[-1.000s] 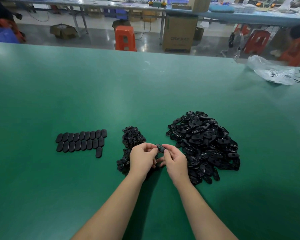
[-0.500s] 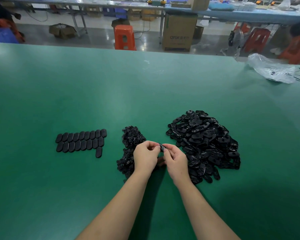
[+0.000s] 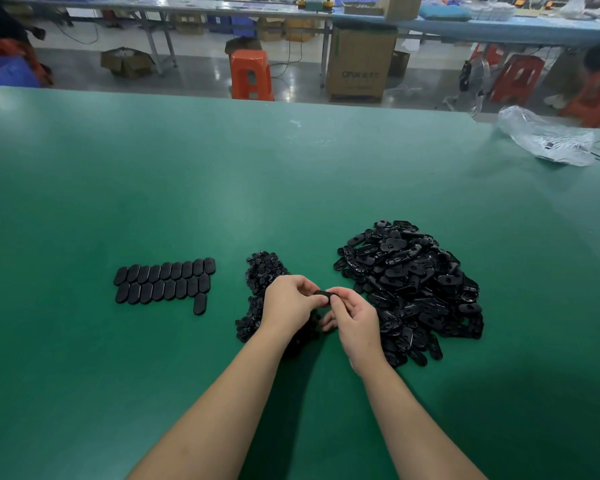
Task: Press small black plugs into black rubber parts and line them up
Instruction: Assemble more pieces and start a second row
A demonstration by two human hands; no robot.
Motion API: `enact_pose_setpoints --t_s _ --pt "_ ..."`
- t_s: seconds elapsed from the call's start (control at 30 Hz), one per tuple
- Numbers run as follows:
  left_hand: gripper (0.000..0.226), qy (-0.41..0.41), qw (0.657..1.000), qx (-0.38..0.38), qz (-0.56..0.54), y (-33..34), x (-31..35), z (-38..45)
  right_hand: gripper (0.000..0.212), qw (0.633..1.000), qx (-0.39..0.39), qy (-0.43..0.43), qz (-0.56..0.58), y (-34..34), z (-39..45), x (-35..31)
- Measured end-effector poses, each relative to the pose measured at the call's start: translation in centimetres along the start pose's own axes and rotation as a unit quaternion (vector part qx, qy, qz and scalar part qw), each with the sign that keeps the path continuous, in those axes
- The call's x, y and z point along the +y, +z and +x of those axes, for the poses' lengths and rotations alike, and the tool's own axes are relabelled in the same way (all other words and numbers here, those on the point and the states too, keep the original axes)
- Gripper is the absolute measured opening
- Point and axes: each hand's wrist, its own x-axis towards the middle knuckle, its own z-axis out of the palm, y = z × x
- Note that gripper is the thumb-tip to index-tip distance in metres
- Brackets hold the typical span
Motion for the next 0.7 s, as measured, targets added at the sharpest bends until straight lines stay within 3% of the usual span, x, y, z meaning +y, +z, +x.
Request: enact_pose_setpoints --t_s 0.13,0.7 --pt "0.012 -0.001 1.0 -0.002 -0.012 0.3 0.0 -0.1 0.01 1.0 0.002 -0.012 -0.011 0.0 0.1 0.1" --pt "0.005 0.026 0.997 0.023 0.07 1.3 0.6 -0.6 0.016 0.997 0.007 -0.016 -0.07 0.0 -0.1 0.3"
